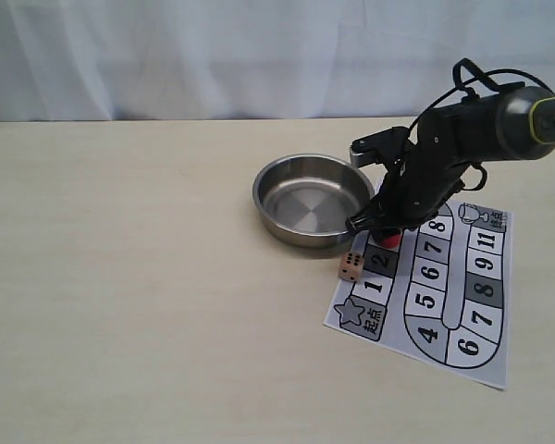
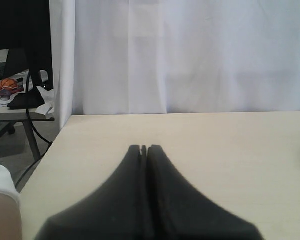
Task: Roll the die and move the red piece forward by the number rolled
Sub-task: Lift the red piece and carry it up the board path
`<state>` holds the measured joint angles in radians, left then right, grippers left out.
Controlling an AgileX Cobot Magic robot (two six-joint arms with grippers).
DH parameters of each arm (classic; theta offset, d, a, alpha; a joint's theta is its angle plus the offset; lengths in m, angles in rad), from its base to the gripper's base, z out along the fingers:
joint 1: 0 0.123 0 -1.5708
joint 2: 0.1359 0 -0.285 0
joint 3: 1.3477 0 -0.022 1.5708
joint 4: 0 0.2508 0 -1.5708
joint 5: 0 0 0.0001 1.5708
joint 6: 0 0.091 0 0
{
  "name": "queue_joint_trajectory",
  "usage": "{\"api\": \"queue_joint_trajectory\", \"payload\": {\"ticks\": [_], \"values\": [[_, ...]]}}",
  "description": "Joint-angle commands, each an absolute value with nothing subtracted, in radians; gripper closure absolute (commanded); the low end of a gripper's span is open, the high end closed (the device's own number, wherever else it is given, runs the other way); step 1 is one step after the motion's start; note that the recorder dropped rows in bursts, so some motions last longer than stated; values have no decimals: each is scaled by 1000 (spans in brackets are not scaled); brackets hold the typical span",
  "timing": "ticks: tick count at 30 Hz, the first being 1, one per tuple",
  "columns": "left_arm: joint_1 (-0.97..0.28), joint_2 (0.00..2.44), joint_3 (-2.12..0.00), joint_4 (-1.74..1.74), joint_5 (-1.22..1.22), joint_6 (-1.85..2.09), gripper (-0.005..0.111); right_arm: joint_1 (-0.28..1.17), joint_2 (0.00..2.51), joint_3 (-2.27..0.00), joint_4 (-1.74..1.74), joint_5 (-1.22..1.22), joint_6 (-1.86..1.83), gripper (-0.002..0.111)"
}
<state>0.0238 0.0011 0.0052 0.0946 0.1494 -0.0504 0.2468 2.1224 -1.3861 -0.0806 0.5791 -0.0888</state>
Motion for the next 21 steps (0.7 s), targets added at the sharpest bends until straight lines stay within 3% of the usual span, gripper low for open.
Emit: {"api": "queue_joint_trajectory", "payload": {"ticks": [1,21], "values": [[24,0,0,93,144,-53,107,242,2092,-1384,-94,538,-85,104],[24,0,0,93,144,-53,107,184,2149,-1384,-97,395,-15,104]]}}
